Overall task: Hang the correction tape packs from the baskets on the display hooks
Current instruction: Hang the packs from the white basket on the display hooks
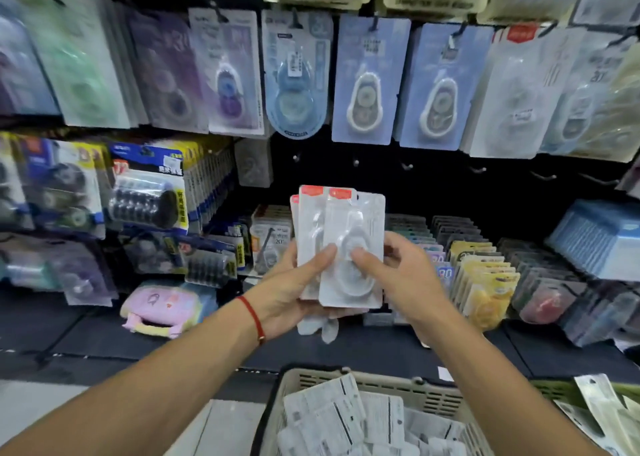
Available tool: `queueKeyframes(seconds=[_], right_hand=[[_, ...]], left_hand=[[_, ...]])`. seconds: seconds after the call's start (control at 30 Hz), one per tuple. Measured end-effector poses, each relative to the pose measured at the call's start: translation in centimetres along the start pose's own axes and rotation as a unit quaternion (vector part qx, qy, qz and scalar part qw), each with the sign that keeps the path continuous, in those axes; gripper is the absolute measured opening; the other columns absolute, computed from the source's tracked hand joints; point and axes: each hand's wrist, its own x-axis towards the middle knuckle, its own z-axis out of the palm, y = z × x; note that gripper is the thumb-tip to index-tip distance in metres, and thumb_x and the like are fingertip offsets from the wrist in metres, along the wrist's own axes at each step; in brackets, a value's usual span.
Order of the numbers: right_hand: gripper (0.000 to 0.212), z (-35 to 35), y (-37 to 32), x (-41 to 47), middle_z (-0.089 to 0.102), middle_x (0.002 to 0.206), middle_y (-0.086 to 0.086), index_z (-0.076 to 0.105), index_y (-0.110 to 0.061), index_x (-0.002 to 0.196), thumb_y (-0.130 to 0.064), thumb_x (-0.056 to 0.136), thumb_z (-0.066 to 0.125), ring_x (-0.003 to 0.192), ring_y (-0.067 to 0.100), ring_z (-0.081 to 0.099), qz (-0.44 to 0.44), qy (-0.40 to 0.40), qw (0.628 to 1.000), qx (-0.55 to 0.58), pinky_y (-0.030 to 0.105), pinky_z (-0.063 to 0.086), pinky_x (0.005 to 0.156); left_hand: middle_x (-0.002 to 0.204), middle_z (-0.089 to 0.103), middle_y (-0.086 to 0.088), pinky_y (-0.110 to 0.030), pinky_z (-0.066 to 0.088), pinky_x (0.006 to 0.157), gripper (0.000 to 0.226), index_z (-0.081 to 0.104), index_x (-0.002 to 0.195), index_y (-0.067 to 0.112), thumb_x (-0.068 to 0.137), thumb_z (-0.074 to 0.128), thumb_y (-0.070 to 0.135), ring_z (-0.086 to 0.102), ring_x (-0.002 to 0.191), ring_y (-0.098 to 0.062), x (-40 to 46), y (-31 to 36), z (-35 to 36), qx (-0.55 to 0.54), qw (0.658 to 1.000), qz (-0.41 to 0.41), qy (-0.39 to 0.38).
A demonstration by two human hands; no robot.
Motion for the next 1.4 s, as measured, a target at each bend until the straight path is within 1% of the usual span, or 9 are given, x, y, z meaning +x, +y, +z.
queueKeyframes(seconds=[0.1,0.27,0.4,0.5,0.6,0.87,1.13,1.3,1.4], right_hand=[[0.027,2.8,-1.4,2.8,0.079,0.110,-0.012,0.068,-0.031,0.118,-0.030,0.093,0.079,0.100,0.006,0.075,0.003,-0.008,1.000,0.000,0.029,0.060,0.082],[0.025,7.0,-2.5,7.0,0.071,0.117,-0.009,0.061,-0.026,0.123,-0.021,0.099,0.069,0.104,0.009,0.070,0.005,0.012,1.000,0.010,0.029,0.055,0.083],[0.023,9.3,-2.5,9.2,0.070,0.115,-0.010,0.060,-0.027,0.122,-0.024,0.100,0.067,0.107,0.014,0.069,0.020,0.040,0.999,0.010,0.038,0.057,0.088],[0.024,10.2,-2.2,9.9,0.072,0.111,-0.010,0.064,-0.027,0.123,-0.027,0.099,0.067,0.102,0.014,0.072,0.038,0.062,0.997,0.028,0.035,0.057,0.078],[0.021,10.6,-1.7,10.1,0.075,0.110,-0.007,0.068,-0.028,0.120,-0.027,0.099,0.067,0.100,0.016,0.074,0.044,0.060,0.997,0.017,0.039,0.061,0.082],[0.014,11.4,0.4,12.4,0.074,0.096,-0.013,0.067,-0.028,0.106,-0.039,0.098,0.070,0.099,0.016,0.071,-0.005,0.121,0.990,-0.065,0.027,0.052,0.073],[0.056,11.5,1.1,17.4,0.060,0.142,0.015,0.048,-0.009,0.148,-0.047,0.107,0.055,0.127,0.036,0.058,0.106,0.078,0.977,-0.170,0.040,0.048,0.097],[0.038,11.1,0.6,12.4,0.065,0.129,-0.009,0.063,-0.028,0.135,-0.049,0.103,0.058,0.108,-0.002,0.061,-0.033,-0.012,0.988,-0.150,0.024,0.051,0.094],[0.041,10.7,0.8,9.1,0.068,0.118,-0.016,0.067,-0.038,0.125,-0.061,0.091,0.064,0.106,0.000,0.064,-0.070,-0.108,0.982,-0.136,0.018,0.053,0.089]], left_hand=[[0.134,0.072,-0.011,-0.054,0.063,0.081,0.058,0.055,0.144,0.029,0.090,0.075,0.028,0.072,0.117,-0.036,-0.6,1.5,-3.2,-0.008,0.997,0.059,0.049],[0.117,0.078,0.002,-0.051,0.064,0.069,0.051,0.063,0.124,0.035,0.080,0.086,0.026,0.079,0.098,-0.026,-1.7,2.8,-8.0,0.027,0.956,0.170,0.237],[0.115,0.077,0.005,-0.048,0.064,0.066,0.043,0.065,0.119,0.041,0.084,0.086,0.025,0.078,0.099,-0.024,-1.9,3.3,-9.4,0.025,0.943,0.200,0.264],[0.115,0.076,0.006,-0.050,0.064,0.067,0.054,0.067,0.116,0.044,0.071,0.095,0.036,0.078,0.099,-0.023,-1.9,3.7,-9.4,0.026,0.936,0.218,0.274],[0.114,0.074,0.008,-0.048,0.064,0.064,0.057,0.066,0.113,0.044,0.062,0.090,0.047,0.078,0.099,-0.020,-1.9,4.3,-9.3,0.018,0.920,0.251,0.300],[0.115,0.074,0.007,-0.049,0.064,0.066,0.066,0.062,0.122,0.034,0.064,0.094,0.043,0.077,0.100,-0.018,-2.4,4.7,-9.0,0.011,0.925,0.251,0.285],[0.127,0.074,-0.001,-0.053,0.064,0.076,0.068,0.058,0.135,0.026,0.072,0.086,0.025,0.075,0.111,-0.027,-0.8,3.2,-8.6,-0.097,0.950,0.197,0.223],[0.125,0.075,-0.001,-0.052,0.064,0.076,0.064,0.062,0.129,0.033,0.074,0.092,0.023,0.076,0.109,-0.029,0.1,2.5,-8.5,-0.049,0.966,0.176,0.183],[0.121,0.077,-0.004,-0.053,0.064,0.074,0.063,0.066,0.123,0.036,0.069,0.095,0.025,0.077,0.106,-0.032,0.5,2.2,-8.0,0.008,0.969,0.173,0.176]])
